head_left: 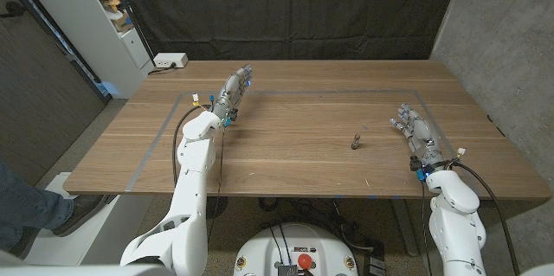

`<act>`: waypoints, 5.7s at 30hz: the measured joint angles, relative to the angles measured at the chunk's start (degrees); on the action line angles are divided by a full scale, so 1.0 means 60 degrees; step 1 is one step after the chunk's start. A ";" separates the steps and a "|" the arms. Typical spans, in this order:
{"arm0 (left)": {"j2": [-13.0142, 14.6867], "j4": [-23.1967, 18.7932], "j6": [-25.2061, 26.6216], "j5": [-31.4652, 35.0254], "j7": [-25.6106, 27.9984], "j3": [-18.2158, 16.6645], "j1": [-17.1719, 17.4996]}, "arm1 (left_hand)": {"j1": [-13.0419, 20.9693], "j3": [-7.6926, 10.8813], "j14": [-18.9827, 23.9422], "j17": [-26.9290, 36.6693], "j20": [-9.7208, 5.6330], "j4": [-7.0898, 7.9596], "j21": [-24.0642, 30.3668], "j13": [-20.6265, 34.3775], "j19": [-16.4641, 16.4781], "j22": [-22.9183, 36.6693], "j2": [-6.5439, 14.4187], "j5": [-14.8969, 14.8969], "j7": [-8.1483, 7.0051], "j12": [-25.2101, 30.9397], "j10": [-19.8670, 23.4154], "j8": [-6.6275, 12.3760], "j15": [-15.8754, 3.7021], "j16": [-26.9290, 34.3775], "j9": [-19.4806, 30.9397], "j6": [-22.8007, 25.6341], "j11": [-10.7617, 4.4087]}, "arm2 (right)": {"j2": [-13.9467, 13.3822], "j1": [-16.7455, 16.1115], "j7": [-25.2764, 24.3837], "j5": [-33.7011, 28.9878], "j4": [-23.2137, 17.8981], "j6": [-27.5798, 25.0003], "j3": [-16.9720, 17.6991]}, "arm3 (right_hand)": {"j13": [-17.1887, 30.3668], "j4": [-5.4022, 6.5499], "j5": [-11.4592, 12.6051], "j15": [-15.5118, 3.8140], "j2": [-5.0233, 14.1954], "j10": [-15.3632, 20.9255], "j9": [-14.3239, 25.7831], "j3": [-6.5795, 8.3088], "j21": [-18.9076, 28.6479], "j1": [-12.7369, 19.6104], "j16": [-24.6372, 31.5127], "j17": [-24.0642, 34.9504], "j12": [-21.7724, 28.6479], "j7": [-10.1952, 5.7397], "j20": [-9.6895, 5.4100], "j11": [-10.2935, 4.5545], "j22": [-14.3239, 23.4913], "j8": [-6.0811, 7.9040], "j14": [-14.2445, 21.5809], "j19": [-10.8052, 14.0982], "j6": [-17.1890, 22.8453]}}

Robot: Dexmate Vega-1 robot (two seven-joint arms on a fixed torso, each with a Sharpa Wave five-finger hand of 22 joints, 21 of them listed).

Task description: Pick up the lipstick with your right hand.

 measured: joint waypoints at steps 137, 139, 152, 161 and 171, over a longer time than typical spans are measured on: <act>0.0058 -0.0080 0.0102 0.0143 -0.0113 0.0206 -0.0181 | 0.0076 -0.0094 0.0000 -0.0001 0.0101 -0.0091 0.0000 0.0000 0.0035 0.0000 0.0073 0.0000 0.0000 0.0000 0.0000 0.0000 0.0000 0.0000 0.0000 0.0000 0.0000 | 0.0137 -0.2363 -0.4368 -0.8549 -0.1225 0.2528 -0.1119 | -0.0044 -0.0446 0.1214 -0.0135 -0.2503 -0.0194 -0.0017 -0.0907 -0.1165 0.1191 -0.0229 -0.0527 -0.0073 -0.0133 -0.0052 -0.0254 -0.0001 0.0000 -0.0210 0.0079 -0.0206; 0.0064 -0.0081 0.0103 0.0136 -0.0121 0.0206 -0.0182 | 0.0076 -0.0094 0.0000 -0.0001 0.0101 -0.0092 0.0000 -0.0001 0.0035 0.0000 0.0073 0.0000 0.0000 0.0000 0.0000 0.0000 0.0000 0.0000 0.0000 0.0000 0.0000 | 0.0106 -0.2400 -0.4520 -0.8726 -0.1239 0.2481 -0.1203 | -0.0044 -0.0458 0.1213 -0.0135 -0.2553 -0.0193 -0.0017 -0.0937 -0.1165 0.1141 -0.0229 -0.0528 -0.0073 -0.0133 -0.0052 -0.0254 -0.0001 0.0000 -0.0210 0.0079 -0.0206; 0.0097 -0.0081 0.0111 0.0129 -0.0129 0.0189 -0.0194 | 0.0076 -0.0094 0.0000 -0.0001 0.0152 -0.0091 0.0000 0.0000 -0.0017 0.0000 0.0073 0.0000 0.0000 0.0000 0.0000 0.0000 0.0000 0.0000 0.0000 0.0000 0.0000 | -0.0014 -0.2464 -0.5459 -0.9393 -0.1074 0.2212 -0.1525 | -0.0043 -0.0420 0.1590 -0.0222 -0.2616 0.0733 -0.0017 -0.1397 -0.1304 0.1079 -0.0184 -0.0575 0.0185 -0.0118 -0.0018 -0.0289 -0.0001 0.0073 0.0056 0.0256 0.0018; 0.0129 -0.0061 0.0119 0.0129 -0.0130 0.0168 -0.0250 | 0.0076 -0.0094 0.0000 0.0000 0.0151 -0.0091 0.0000 -0.0001 -0.0017 0.0000 0.0073 0.0000 -0.0053 0.0000 0.0000 0.0000 0.0000 0.0000 0.0000 0.0053 0.0000 | -0.0152 -0.2465 -0.5954 -0.9676 -0.0892 0.2033 -0.1763 | -0.0042 -0.0456 0.1628 -0.0221 -0.2616 0.0696 -0.0017 -0.1440 -0.1371 0.1079 -0.0184 -0.0590 0.0110 -0.0170 -0.0018 -0.0251 -0.0001 0.0073 0.0054 0.0255 0.0070; 0.0179 0.0130 0.0108 0.0128 -0.0175 0.0144 -0.0374 | 0.0076 -0.0094 0.0000 0.0000 0.0151 -0.0091 0.0000 0.0000 -0.0017 -0.0001 0.0073 0.0000 -0.0053 0.0000 0.0000 0.0000 0.0000 0.0000 0.0000 0.0053 0.0000 | -0.0307 -0.2497 -0.6538 -1.0151 -0.0811 0.1693 -0.2101 | -0.0042 -0.0440 0.1700 -0.0202 -0.2616 0.0696 -0.0017 -0.1535 -0.1377 0.1079 -0.0184 -0.0620 0.0110 -0.0178 0.0035 -0.0252 -0.0002 0.0138 0.0138 0.0307 0.0265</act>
